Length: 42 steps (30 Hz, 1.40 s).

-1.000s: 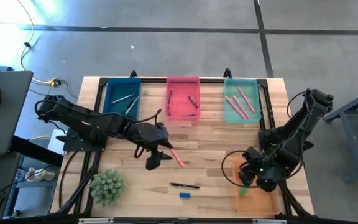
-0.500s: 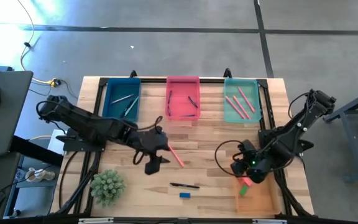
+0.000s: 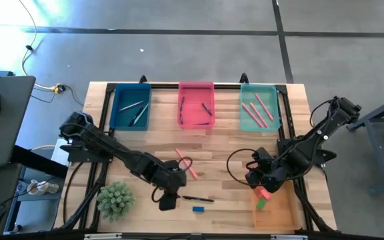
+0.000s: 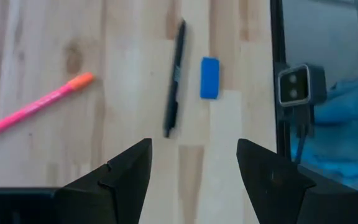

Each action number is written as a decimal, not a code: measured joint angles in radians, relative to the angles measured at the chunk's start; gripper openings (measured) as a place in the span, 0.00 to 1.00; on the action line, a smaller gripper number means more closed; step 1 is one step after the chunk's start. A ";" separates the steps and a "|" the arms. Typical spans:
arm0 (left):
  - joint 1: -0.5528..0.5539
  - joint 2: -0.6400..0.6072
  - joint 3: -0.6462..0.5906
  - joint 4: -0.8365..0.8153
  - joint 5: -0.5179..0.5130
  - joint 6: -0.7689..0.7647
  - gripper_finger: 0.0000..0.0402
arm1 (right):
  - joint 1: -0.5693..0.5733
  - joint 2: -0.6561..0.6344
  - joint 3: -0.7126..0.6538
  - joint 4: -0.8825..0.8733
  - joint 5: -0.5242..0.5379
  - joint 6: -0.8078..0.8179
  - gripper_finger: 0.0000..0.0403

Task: Sort crayons/erasers/pens/pencils in bins
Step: Put the black pen into the blue bin

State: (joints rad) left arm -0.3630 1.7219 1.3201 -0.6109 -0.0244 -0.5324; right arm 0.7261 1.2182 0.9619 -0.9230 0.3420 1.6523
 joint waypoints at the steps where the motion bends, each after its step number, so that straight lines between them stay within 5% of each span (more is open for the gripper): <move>1: 0.000 0.014 0.025 -0.021 0.003 0.009 0.56 | 0.000 0.000 0.000 0.000 0.000 -0.005 0.41; 9: 0.019 0.105 0.171 -0.145 -0.004 0.053 0.56 | 0.000 0.000 0.000 -0.004 0.034 -0.015 0.41; 42: -0.006 0.395 0.172 0.016 -0.040 0.064 0.56 | 0.000 0.000 0.000 -0.023 0.118 -0.011 0.41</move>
State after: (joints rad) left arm -0.3687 2.1164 1.4925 -0.5952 -0.0646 -0.4679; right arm 0.7261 1.2179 0.9619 -0.9459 0.4602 1.6409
